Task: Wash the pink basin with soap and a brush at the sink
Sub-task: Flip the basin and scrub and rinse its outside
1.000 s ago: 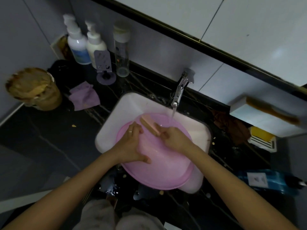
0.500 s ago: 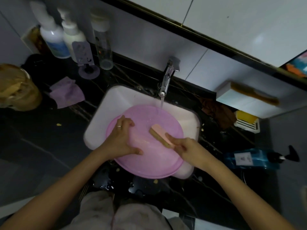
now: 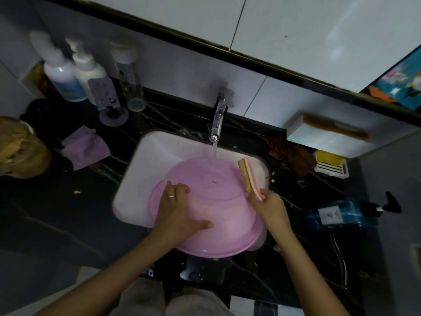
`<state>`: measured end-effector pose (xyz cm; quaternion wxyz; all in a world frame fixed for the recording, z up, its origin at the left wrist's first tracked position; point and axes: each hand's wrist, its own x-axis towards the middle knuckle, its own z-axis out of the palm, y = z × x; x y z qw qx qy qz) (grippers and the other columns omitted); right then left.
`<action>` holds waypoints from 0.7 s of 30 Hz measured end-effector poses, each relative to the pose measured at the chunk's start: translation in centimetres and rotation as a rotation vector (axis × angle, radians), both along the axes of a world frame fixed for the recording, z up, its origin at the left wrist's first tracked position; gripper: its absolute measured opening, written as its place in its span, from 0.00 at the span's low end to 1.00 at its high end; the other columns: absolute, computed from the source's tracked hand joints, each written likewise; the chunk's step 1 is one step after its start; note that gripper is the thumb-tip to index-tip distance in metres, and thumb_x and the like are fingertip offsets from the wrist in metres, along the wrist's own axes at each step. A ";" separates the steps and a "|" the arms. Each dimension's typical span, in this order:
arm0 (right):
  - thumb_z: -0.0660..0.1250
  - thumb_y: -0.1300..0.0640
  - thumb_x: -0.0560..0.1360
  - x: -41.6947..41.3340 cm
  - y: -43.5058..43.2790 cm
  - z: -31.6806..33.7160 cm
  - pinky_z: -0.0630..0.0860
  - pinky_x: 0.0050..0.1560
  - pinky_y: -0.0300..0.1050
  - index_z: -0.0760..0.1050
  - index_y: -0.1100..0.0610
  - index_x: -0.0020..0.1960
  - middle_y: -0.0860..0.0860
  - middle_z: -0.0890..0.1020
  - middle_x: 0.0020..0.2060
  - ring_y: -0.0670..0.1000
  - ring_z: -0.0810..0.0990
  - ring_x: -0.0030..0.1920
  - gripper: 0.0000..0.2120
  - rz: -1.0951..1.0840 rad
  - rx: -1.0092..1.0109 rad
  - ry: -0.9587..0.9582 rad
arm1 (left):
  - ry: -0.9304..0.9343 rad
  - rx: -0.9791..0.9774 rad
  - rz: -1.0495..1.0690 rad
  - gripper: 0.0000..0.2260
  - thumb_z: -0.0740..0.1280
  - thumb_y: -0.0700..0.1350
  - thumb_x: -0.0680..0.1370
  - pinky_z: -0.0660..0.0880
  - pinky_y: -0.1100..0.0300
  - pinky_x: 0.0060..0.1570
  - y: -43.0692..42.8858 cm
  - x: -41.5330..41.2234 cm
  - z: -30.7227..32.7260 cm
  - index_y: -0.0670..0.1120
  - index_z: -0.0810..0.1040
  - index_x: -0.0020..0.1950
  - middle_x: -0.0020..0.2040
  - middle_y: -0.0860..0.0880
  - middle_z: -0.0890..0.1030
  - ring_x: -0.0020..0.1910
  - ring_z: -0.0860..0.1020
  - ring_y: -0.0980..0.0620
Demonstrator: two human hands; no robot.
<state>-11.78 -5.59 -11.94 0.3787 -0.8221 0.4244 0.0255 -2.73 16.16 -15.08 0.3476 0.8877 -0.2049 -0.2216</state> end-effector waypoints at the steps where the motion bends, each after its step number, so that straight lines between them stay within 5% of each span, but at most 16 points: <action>1: 0.65 0.49 0.75 0.1 -0.1 0.1 0.75 0.37 0.44 0.80 0.56 0.44 0.54 0.82 0.37 0.55 0.81 0.39 0.11 -0.010 -0.056 0.053 | -0.023 0.027 0.001 0.48 0.69 0.71 0.52 0.56 0.52 0.71 0.1 0.1 0.2 0.46 0.62 0.65 0.67 0.44 0.62 0.73 0.56 0.45; 4: 0.60 0.49 0.77 -1.0 -0.3 0.2 0.75 0.35 0.43 0.79 0.59 0.45 0.56 0.82 0.39 0.56 0.81 0.39 0.15 -0.068 -0.152 0.279 | -0.055 -0.041 0.092 0.40 0.58 0.72 0.60 0.63 0.50 0.64 0.8 2.0 0.6 0.48 0.66 0.63 0.61 0.47 0.68 0.64 0.67 0.45; 6: 0.58 0.47 0.78 -2.2 0.1 -0.4 0.74 0.35 0.42 0.76 0.60 0.49 0.56 0.81 0.43 0.55 0.80 0.41 0.17 -0.089 -0.110 0.490 | 0.035 -0.149 0.176 0.32 0.62 0.67 0.64 0.65 0.51 0.63 1.4 3.9 0.3 0.49 0.66 0.62 0.60 0.49 0.66 0.63 0.68 0.46; 8: 0.58 0.47 0.78 -3.5 1.1 -1.5 0.77 0.38 0.43 0.75 0.59 0.53 0.56 0.82 0.44 0.54 0.81 0.42 0.16 -0.135 0.005 0.593 | 0.137 -0.127 0.149 0.35 0.64 0.64 0.64 0.62 0.52 0.68 1.6 5.5 -0.4 0.50 0.64 0.68 0.65 0.47 0.62 0.67 0.65 0.46; 11: 0.58 0.48 0.78 -4.7 3.0 -3.6 0.76 0.34 0.42 0.75 0.62 0.59 0.56 0.82 0.40 0.53 0.81 0.36 0.19 -0.362 0.314 0.364 | 0.327 -0.109 0.078 0.43 0.65 0.64 0.62 0.57 0.58 0.68 1.4 6.2 -1.0 0.50 0.58 0.73 0.70 0.48 0.56 0.70 0.61 0.47; 13: 0.60 0.55 0.79 -4.6 4.2 -4.3 0.80 0.46 0.50 0.72 0.64 0.64 0.60 0.80 0.47 0.57 0.81 0.46 0.18 -0.551 0.415 0.203 | 0.274 -0.095 0.072 0.43 0.64 0.67 0.60 0.60 0.55 0.69 1.5 6.1 -1.5 0.51 0.60 0.72 0.69 0.48 0.57 0.68 0.64 0.45; 16: 0.59 0.64 0.77 -3.9 5.7 -4.4 0.75 0.59 0.56 0.70 0.66 0.66 0.63 0.78 0.56 0.61 0.78 0.56 0.18 -0.622 0.385 0.089 | 0.213 -0.055 0.103 0.42 0.62 0.69 0.58 0.63 0.46 0.68 2.0 6.3 -1.5 0.52 0.63 0.69 0.68 0.46 0.60 0.65 0.69 0.42; 21: 0.57 0.68 0.76 -3.0 5.1 -0.8 0.74 0.50 0.47 0.71 0.66 0.63 0.60 0.79 0.50 0.59 0.78 0.52 0.16 -0.611 0.127 -0.030 | 0.310 -0.103 0.122 0.44 0.58 0.72 0.55 0.62 0.42 0.68 2.8 6.3 -1.3 0.51 0.62 0.67 0.67 0.46 0.62 0.65 0.68 0.44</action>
